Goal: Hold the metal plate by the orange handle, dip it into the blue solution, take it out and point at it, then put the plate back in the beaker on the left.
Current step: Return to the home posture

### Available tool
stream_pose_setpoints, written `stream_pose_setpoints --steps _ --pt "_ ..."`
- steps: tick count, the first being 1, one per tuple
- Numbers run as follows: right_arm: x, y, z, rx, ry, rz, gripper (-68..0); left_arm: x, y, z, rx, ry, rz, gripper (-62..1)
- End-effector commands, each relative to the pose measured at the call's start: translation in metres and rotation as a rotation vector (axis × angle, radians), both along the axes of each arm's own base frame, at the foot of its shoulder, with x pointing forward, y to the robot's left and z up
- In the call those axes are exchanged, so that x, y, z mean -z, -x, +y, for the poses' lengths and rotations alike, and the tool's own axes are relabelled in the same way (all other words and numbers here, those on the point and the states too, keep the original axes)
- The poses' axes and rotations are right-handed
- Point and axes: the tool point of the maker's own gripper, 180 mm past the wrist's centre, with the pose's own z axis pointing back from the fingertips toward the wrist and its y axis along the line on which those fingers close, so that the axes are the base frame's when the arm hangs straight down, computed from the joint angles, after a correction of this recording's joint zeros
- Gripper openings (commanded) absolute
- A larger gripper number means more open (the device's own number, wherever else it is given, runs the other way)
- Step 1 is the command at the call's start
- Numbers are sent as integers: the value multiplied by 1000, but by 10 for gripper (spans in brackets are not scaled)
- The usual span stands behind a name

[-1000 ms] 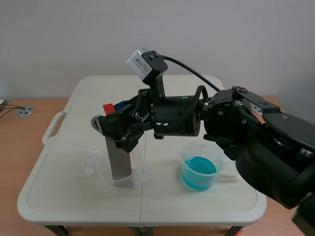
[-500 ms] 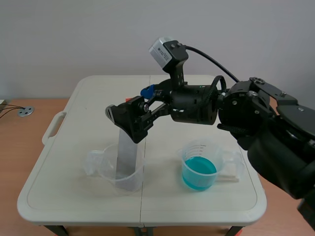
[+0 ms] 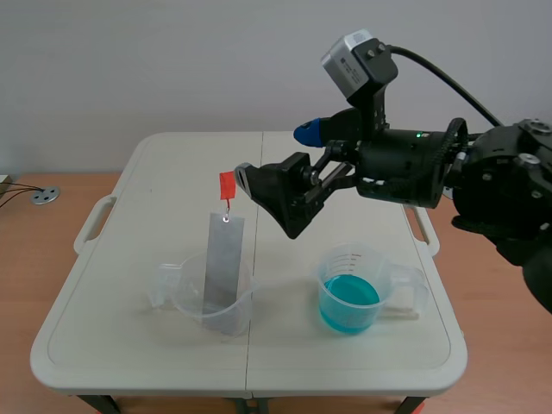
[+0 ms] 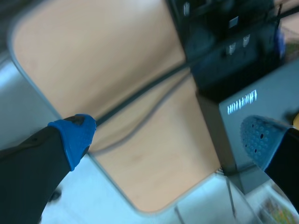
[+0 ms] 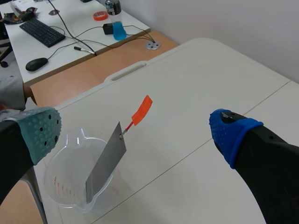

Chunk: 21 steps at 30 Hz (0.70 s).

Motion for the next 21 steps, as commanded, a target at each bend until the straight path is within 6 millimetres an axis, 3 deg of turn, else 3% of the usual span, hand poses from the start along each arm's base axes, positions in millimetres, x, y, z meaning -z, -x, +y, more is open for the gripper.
stream_pose_setpoints --steps 1,6,11,15,21 --pt "-11 -3 -14 50 -28 -25 -12 -6 -26 3 -24 13 -83 14" --pt "-12 9 -39 106 -40 -36 -12 -45 -111 11 -59 31 -382 14" --pt "-15 24 -60 144 -40 -53 -12 -103 -173 1 -44 80 -652 14" --pt "-16 38 -73 164 -17 -63 -12 -151 -201 -16 -19 149 -834 14" --pt "-16 59 -85 191 0 -49 -12 -205 -223 -45 37 223 -1005 14"
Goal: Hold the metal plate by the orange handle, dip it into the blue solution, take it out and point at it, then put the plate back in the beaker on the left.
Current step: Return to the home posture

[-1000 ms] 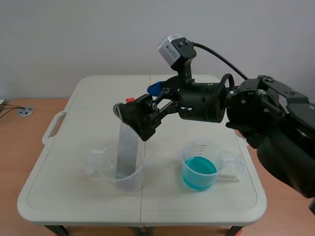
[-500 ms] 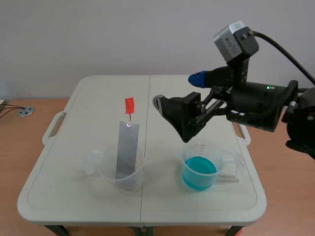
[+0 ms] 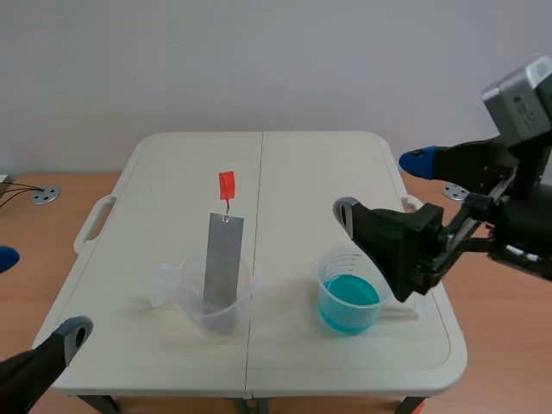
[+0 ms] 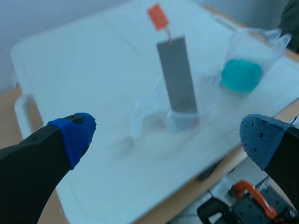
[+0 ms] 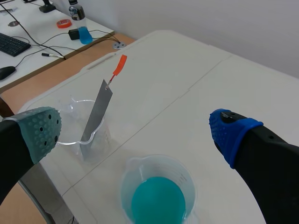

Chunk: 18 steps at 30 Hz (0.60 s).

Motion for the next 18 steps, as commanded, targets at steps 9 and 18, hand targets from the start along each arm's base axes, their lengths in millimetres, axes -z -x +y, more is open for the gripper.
stream_pose_setpoints --steps 9,18 --pt "-19 28 -8 14 12 -39 -12 -60 -20 -27 54 31 -196 14" --pt "-17 43 -20 45 18 -18 -12 -59 -22 -29 60 19 -188 14"
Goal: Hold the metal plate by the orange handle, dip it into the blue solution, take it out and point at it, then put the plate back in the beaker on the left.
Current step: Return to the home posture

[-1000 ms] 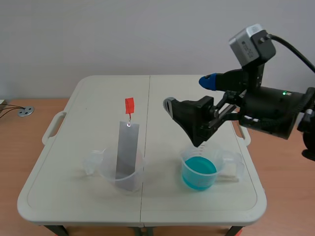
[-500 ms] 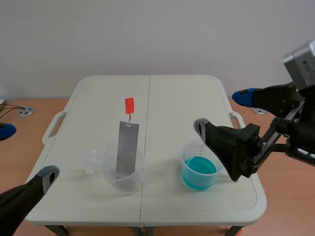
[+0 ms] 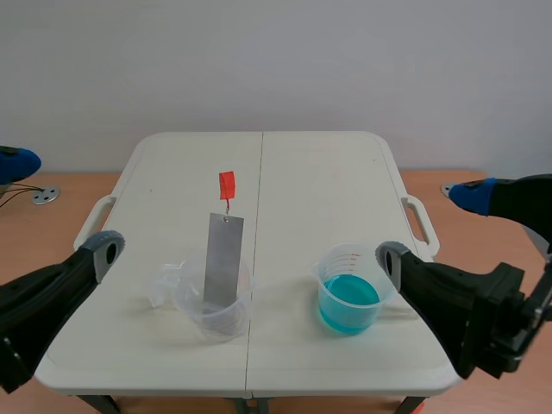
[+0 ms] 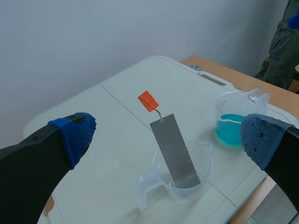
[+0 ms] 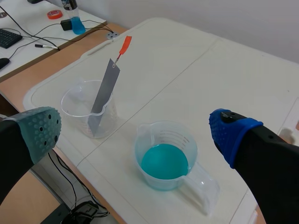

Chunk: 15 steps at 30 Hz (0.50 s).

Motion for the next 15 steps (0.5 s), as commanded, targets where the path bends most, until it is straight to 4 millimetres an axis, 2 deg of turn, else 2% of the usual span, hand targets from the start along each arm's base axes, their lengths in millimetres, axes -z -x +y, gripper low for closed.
stream_pose_setpoints --steps 1,7,15 --pt "-12 -3 1 -9 -14 -39 -12 -2 -2 0 -7 8 -4 14" --pt "-11 -3 1 -11 -3 -42 -12 9 -1 0 -11 -22 46 14" --pt "-11 -3 1 -11 -3 -42 -12 11 -1 1 -12 -26 51 14"
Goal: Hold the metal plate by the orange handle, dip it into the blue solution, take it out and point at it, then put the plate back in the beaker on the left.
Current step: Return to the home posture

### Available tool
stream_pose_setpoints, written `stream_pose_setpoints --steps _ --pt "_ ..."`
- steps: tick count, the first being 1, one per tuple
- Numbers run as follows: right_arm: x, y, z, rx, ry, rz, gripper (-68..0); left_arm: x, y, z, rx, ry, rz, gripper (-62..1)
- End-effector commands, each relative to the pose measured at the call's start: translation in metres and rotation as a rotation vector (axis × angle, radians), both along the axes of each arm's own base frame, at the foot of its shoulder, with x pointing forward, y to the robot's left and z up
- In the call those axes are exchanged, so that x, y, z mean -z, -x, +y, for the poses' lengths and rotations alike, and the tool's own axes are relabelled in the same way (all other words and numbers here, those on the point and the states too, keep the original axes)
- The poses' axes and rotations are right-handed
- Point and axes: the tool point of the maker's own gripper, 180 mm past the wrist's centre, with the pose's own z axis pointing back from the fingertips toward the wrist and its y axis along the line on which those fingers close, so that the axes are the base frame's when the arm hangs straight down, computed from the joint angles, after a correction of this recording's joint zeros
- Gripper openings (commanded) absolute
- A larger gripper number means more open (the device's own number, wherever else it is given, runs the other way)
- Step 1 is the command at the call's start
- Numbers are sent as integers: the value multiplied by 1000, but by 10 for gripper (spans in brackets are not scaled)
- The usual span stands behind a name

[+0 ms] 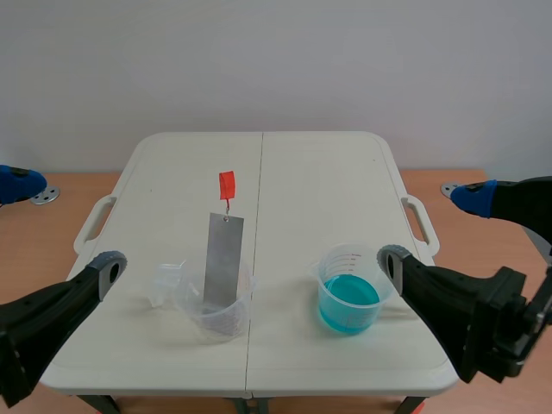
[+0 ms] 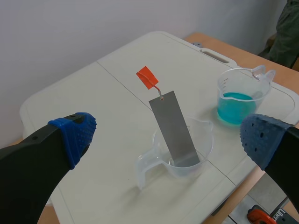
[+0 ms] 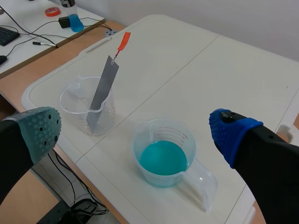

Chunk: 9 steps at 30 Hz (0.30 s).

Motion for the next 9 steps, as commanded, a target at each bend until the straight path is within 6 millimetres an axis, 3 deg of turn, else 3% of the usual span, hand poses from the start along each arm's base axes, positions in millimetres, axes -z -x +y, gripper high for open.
stream_pose_setpoints --steps 1,9 --pt "-13 -4 2 -10 -11 -42 -12 -5 -1 -2 -1 23 -17 14" --pt "-12 -4 2 -11 -8 -42 -12 -5 -1 -2 -1 23 -17 14"
